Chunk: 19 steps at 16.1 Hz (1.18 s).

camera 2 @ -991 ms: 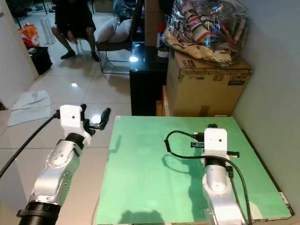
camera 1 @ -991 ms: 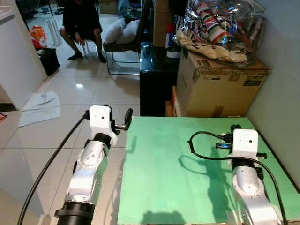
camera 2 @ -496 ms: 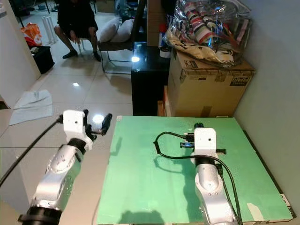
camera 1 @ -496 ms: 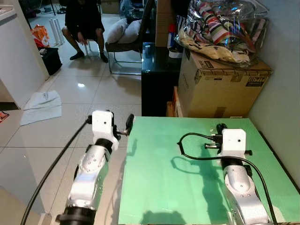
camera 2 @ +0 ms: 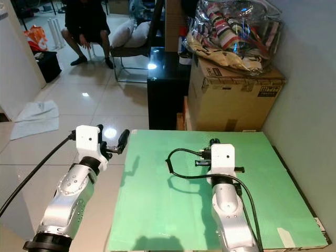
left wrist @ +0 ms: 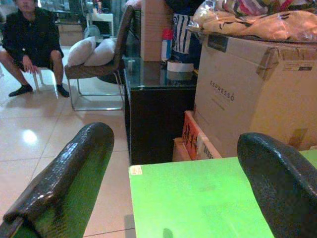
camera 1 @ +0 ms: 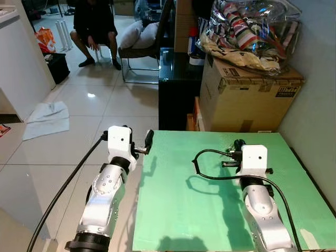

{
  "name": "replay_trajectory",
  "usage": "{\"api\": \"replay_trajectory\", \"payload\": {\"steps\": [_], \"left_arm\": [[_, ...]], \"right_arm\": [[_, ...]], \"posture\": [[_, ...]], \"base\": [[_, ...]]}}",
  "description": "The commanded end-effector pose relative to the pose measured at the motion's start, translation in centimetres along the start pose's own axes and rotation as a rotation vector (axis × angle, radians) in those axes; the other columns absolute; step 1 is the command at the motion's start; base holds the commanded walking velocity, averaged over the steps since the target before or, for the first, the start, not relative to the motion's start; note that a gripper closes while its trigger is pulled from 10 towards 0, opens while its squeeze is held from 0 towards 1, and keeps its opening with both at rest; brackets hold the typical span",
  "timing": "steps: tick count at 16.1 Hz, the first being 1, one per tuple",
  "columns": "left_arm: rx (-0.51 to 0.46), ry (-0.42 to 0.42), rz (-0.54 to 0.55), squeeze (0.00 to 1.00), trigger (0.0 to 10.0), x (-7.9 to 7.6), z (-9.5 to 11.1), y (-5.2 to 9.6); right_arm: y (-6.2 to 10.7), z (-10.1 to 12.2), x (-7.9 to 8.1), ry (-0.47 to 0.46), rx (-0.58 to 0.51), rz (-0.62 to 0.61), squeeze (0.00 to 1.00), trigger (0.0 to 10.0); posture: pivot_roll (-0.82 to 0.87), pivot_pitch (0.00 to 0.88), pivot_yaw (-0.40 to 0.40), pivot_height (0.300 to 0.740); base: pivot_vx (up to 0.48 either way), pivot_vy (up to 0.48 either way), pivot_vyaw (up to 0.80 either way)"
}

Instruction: Hang keys on a hook

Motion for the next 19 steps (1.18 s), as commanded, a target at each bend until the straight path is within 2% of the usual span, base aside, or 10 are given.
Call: {"api": "replay_trajectory", "payload": {"steps": [1,18,19], "left_arm": [[0.001,-0.009,-0.002,0.00,10.0,-0.17,-0.05,0.13],[-0.003,-0.045,-0.014,0.00,10.0,-0.87,-0.04,-0.06],[-0.002,-0.023,-0.011,0.00,10.0,-0.90,0.07,-0.16]], "right_arm": [[-0.29,0.46,0.26,-0.002,-0.018,0.014,0.00,0.0],[-0.99,0.31,-0.09,-0.001,-0.017,0.028,0.00,0.0],[-1.00,0.32,-0.07,0.001,-0.018,0.031,0.00,0.0]], "posture": [[-0.09,0.000,-0.011,0.732],[-0.08,0.000,-0.018,0.732],[-0.08,0.000,-0.018,0.732]], "base": [[0.000,0.000,0.00],[0.000,0.000,0.00],[0.000,0.000,0.00]]}}
Point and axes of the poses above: a point about 5 cm out from each wrist's last joint towards the gripper, its own y axis pointing back from the gripper into the wrist, its own z axis along the axis of the wrist's last joint, x = y × z, the point moved 6 cm from there along -y, pointing out of the wrist towards the gripper, and after that the axes turned 10 degrees about -y, right-handed, at the moved point
